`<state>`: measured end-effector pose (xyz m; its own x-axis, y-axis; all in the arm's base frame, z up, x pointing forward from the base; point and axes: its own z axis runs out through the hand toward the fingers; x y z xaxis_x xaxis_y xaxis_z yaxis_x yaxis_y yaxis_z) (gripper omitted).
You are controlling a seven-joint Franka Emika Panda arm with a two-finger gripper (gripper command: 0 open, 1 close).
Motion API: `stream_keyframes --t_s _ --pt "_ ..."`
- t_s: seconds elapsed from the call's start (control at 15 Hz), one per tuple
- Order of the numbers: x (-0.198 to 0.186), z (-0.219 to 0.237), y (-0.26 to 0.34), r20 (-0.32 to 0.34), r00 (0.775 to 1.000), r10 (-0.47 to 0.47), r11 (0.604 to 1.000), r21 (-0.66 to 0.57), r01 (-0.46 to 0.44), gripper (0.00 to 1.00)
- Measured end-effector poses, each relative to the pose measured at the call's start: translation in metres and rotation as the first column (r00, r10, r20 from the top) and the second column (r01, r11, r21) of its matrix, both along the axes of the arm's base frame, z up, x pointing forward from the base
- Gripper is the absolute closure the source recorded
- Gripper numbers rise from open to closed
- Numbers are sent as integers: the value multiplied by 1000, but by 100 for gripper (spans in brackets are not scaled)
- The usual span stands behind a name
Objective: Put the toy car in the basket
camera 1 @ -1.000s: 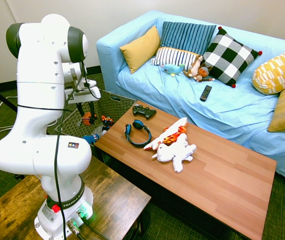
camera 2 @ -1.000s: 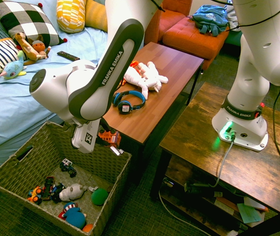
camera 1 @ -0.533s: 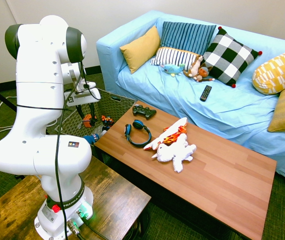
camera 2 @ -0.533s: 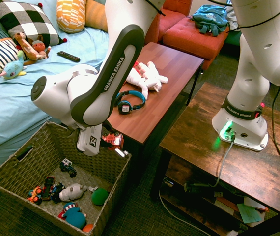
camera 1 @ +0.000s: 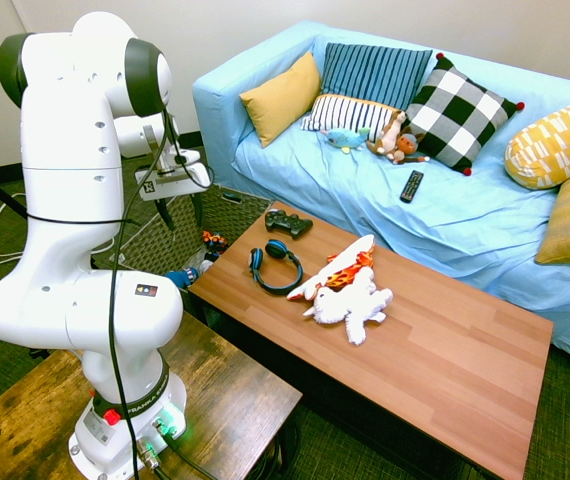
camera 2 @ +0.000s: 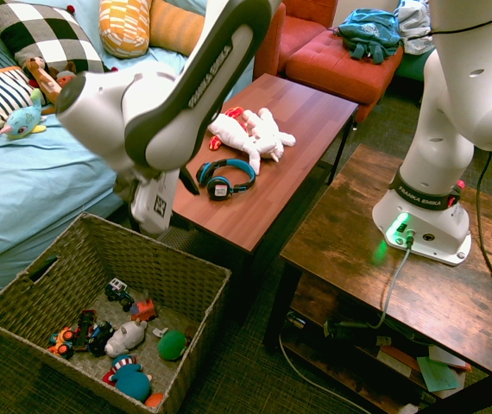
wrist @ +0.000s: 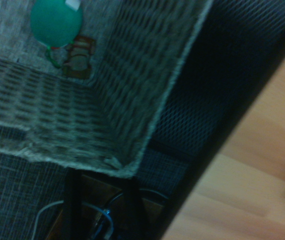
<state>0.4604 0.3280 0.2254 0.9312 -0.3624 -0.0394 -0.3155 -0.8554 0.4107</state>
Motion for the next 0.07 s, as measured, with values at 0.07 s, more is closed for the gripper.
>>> stream_keyframes --t_s 0.07 --pt "15 28 -28 23 1000 -21 999 26 20 0"
